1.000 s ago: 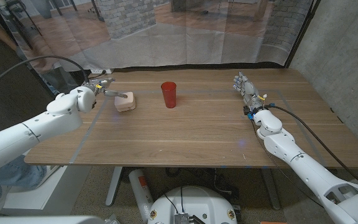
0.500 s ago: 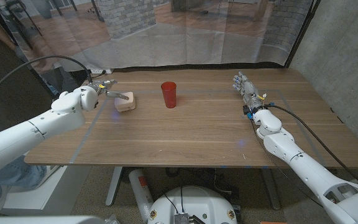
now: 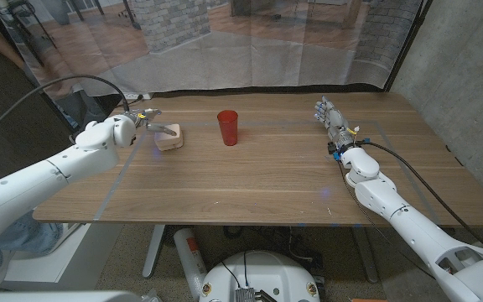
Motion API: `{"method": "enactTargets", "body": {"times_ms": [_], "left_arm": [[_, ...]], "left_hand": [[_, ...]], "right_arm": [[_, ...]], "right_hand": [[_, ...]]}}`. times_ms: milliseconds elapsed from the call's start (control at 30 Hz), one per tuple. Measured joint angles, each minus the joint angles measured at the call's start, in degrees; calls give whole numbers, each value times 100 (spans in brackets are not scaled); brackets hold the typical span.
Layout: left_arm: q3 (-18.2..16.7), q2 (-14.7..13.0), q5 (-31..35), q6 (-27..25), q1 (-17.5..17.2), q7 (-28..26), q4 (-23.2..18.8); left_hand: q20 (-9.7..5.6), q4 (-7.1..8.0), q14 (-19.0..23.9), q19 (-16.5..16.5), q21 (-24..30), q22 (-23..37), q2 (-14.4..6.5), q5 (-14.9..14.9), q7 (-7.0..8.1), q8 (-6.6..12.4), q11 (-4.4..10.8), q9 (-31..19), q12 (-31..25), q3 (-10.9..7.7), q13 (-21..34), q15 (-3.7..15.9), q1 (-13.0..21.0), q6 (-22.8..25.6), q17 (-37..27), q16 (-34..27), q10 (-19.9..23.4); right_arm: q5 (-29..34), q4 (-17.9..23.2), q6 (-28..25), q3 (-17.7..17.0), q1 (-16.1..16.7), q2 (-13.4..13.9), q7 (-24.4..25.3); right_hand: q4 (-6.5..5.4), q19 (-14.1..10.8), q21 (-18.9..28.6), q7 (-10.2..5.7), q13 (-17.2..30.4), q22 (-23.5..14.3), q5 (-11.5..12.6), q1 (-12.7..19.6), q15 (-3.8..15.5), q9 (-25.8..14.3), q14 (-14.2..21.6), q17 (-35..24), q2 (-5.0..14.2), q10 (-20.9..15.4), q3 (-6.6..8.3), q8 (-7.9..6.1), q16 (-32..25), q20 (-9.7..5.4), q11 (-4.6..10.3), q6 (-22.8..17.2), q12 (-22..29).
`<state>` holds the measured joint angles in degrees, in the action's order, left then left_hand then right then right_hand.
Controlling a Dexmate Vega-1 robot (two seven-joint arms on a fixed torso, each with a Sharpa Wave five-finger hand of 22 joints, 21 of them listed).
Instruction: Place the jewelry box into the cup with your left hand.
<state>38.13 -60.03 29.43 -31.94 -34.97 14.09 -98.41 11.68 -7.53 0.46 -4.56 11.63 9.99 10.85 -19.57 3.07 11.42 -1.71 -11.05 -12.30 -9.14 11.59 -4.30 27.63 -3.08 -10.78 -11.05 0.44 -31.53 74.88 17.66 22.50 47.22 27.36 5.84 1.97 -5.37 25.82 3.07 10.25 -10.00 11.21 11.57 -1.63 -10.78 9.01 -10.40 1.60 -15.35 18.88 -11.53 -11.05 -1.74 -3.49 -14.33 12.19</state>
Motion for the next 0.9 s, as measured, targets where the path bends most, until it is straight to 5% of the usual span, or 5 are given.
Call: {"method": "enactTargets", "body": {"times_ms": [900], "left_arm": [[189,247,80,120,110,133,277]], "left_hand": [[-1,-29,0,0,0,0,-20,0,0,5,39,0,0,110,30,0,20,0,0,0,-38]], "right_arm": [[-25,-7,19,-31,29,19,-18]], "right_hand": [[41,-21,-45,-21,0,0,0,0,0,0,0,0,0,0,-7,0,0,21,0,-21,0]]}}
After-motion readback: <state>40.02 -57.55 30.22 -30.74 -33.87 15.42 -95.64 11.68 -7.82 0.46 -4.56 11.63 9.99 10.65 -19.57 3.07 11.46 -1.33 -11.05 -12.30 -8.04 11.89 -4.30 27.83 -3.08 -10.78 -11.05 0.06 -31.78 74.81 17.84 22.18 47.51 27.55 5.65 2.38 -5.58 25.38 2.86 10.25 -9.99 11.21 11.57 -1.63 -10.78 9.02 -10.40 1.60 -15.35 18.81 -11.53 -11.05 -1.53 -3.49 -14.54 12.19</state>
